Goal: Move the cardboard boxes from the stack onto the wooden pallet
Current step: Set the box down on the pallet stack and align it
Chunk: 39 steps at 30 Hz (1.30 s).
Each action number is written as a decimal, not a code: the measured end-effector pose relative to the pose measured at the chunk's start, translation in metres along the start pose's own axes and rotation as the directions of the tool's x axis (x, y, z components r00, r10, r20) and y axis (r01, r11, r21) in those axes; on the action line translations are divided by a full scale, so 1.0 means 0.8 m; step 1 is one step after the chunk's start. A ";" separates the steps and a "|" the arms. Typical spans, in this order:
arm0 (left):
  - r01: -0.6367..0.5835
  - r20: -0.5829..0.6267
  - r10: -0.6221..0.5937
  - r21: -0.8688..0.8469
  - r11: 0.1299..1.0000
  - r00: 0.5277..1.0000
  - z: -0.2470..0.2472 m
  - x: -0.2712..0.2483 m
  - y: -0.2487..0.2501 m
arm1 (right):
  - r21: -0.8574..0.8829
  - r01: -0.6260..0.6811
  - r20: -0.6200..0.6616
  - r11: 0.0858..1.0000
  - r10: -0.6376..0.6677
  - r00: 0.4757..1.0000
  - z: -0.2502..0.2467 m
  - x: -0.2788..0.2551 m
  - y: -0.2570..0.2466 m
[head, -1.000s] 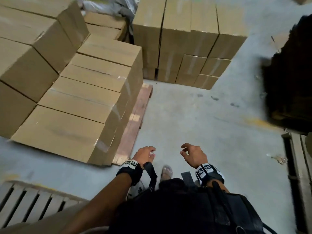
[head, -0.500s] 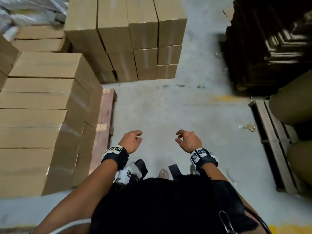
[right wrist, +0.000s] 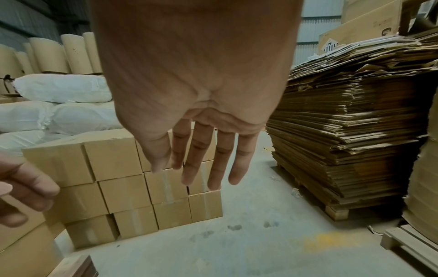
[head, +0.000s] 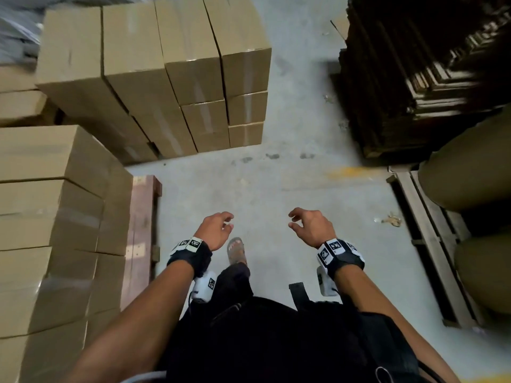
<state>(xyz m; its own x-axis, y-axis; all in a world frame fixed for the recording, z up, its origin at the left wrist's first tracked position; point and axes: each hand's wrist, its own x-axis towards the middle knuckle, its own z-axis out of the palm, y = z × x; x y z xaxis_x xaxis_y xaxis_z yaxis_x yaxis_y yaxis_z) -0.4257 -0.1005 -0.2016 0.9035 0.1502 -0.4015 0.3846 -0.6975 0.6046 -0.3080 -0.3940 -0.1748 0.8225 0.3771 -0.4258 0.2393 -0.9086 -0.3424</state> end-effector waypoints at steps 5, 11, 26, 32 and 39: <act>0.004 0.006 -0.004 -0.031 1.000 1.000 -0.057 0.112 0.009 | -0.012 -0.007 0.017 1.000 0.007 1.000 -0.051 0.110 -0.027; -0.020 0.028 0.020 -0.009 1.000 0.999 -0.142 0.236 0.024 | 0.011 0.007 -0.015 1.000 -0.007 1.000 -0.119 0.238 -0.068; 0.034 -0.062 -0.033 0.021 0.999 0.998 -0.276 0.517 0.066 | 0.012 0.115 -0.010 0.993 -0.115 0.993 -0.269 0.558 -0.096; 0.042 -0.140 -0.038 0.027 0.999 0.989 -0.350 0.651 0.119 | -0.024 0.203 -0.009 0.979 -0.204 0.979 -0.371 0.711 -0.104; 0.091 -0.171 -0.087 0.013 0.996 0.981 -0.429 0.780 0.154 | -0.084 0.285 0.003 0.955 -0.286 0.958 -0.453 0.860 -0.141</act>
<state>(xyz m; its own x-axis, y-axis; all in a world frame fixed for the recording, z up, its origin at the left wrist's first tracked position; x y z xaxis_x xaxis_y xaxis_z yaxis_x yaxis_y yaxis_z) 0.2502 0.1472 -0.1414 0.8855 0.3284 -0.3288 0.4626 -0.6904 0.5562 0.4176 -0.0971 -0.1255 0.7180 0.6219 -0.3126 0.5064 -0.7748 -0.3784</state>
